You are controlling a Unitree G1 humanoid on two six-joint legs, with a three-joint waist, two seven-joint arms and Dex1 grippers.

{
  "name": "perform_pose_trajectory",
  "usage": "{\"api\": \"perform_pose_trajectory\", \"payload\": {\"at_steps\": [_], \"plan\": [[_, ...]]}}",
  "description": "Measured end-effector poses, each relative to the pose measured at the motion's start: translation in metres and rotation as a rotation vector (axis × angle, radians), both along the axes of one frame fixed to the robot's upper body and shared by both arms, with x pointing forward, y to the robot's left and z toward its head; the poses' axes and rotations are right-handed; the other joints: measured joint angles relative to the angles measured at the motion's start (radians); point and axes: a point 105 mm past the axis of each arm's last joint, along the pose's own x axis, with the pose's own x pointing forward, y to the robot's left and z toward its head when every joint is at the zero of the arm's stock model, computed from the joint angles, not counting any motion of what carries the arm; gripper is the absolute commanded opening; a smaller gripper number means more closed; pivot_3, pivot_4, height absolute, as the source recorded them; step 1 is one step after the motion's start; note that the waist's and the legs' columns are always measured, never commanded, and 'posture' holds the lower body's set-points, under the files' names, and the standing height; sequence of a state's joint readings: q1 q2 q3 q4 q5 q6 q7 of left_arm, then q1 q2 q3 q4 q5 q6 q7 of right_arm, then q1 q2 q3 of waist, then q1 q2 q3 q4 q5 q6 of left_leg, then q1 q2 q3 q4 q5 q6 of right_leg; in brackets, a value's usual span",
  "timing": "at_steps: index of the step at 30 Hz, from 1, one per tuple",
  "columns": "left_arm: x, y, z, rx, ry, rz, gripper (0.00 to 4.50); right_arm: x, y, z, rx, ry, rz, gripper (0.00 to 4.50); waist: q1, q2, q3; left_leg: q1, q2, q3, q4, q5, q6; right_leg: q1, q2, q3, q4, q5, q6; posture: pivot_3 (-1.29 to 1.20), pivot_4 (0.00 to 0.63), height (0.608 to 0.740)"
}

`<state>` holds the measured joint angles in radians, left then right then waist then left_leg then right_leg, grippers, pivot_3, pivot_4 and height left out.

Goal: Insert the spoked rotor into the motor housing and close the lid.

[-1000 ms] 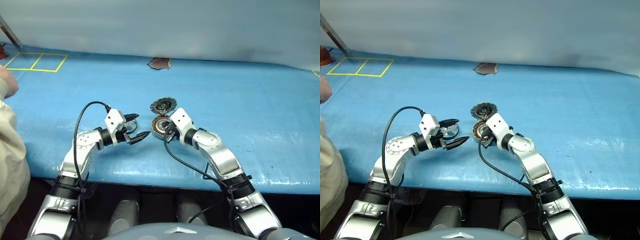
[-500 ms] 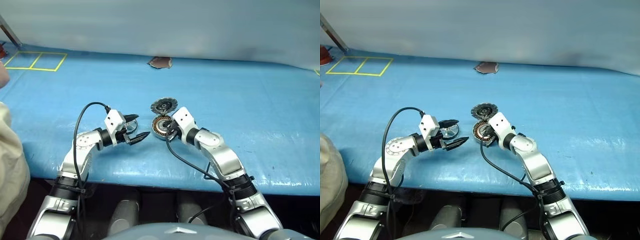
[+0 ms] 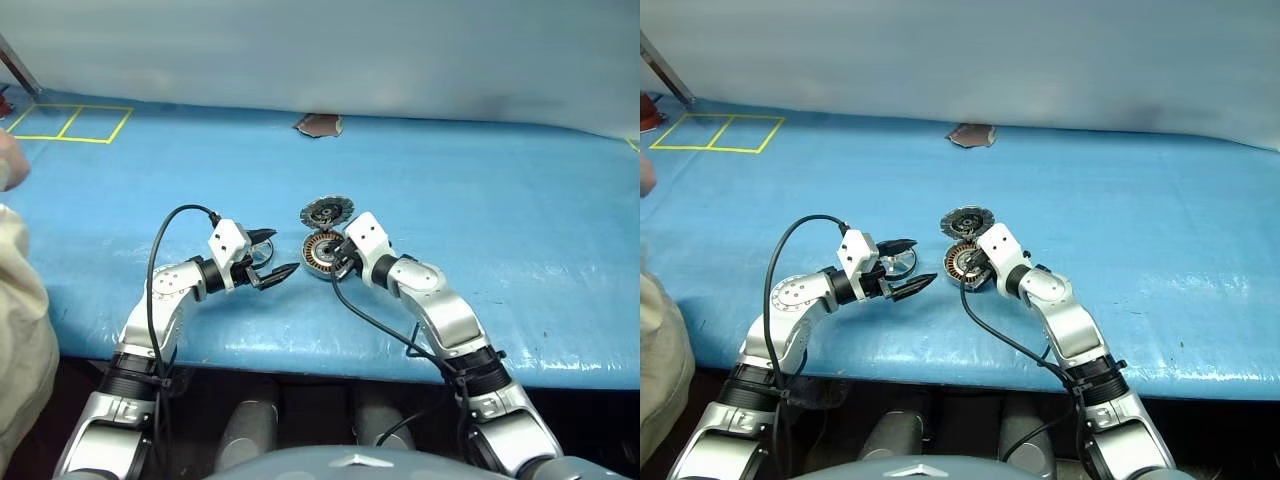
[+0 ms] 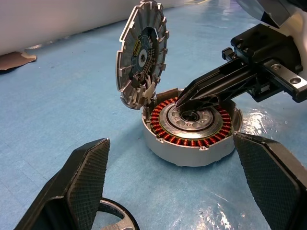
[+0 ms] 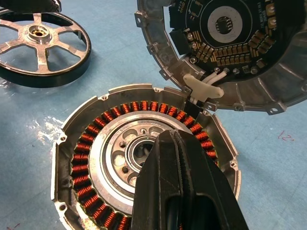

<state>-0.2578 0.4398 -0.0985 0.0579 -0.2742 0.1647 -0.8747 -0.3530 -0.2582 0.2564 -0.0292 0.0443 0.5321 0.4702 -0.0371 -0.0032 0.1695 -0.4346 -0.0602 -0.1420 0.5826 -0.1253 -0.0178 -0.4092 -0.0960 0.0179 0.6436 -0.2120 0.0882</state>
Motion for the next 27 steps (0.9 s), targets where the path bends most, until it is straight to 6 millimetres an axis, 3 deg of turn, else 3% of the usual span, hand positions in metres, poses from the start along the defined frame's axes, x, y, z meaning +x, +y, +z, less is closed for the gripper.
{"api": "perform_pose_trajectory", "payload": {"at_steps": [12,27], "plan": [[-0.001,0.001,-0.001,0.001,0.003,0.002,4.5,-0.006,0.0,0.001,0.019,-0.006,-0.004,0.06,0.001,0.0,0.0,-0.001,0.001,0.0,-0.001,0.0,0.0,0.0,0.0,0.0,-0.001,0.0,0.0,0.0,0.15,0.74],[0.004,0.012,0.007,0.043,-0.011,0.017,4.5,-0.042,0.019,0.026,0.103,-0.088,0.163,0.06,0.001,0.0,0.001,-0.006,0.0,0.0,-0.002,0.0,-0.001,-0.002,0.0,-0.001,-0.001,-0.001,-0.001,0.0,0.15,0.74]]}}
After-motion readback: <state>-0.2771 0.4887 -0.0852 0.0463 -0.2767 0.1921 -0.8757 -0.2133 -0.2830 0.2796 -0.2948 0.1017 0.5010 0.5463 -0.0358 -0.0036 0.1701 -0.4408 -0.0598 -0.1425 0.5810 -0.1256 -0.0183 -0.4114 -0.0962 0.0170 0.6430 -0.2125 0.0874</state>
